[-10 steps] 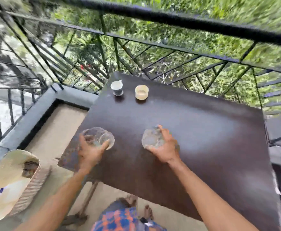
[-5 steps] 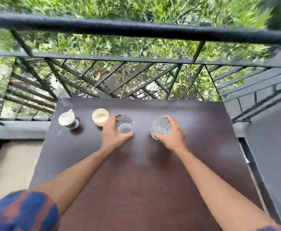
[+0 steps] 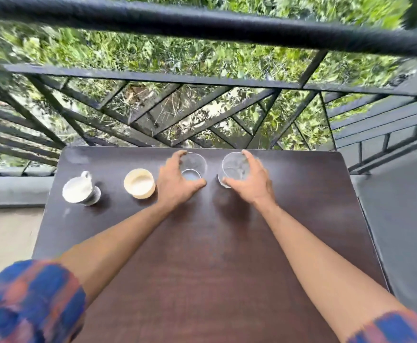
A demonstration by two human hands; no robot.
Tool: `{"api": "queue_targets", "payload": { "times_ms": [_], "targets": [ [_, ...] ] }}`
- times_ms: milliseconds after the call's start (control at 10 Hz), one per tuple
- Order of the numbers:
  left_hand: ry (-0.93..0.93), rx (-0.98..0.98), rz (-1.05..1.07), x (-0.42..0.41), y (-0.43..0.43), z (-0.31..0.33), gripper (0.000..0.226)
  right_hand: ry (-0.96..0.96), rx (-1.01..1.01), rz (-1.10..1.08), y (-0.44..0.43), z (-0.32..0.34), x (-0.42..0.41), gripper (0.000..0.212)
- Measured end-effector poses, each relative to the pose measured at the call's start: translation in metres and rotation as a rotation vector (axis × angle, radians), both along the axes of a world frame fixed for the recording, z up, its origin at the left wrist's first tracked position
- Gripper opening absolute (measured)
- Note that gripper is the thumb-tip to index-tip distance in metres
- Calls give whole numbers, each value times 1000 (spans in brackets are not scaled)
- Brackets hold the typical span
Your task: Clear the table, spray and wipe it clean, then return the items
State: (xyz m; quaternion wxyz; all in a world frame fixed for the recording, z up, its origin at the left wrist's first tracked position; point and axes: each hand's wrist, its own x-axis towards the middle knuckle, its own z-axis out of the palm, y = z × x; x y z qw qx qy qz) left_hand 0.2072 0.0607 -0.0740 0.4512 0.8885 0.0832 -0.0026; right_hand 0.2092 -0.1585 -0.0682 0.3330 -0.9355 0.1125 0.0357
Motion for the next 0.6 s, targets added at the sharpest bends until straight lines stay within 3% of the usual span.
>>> {"api": "queue_targets", "payload": {
  "times_ms": [400, 600],
  "targets": [
    [89, 78, -98, -5, 10, 10, 101, 62, 63, 15, 2, 3, -8, 109],
    [-14, 148, -82, -41, 31, 32, 71, -1, -22, 31, 1, 15, -41, 94]
  ]
}}
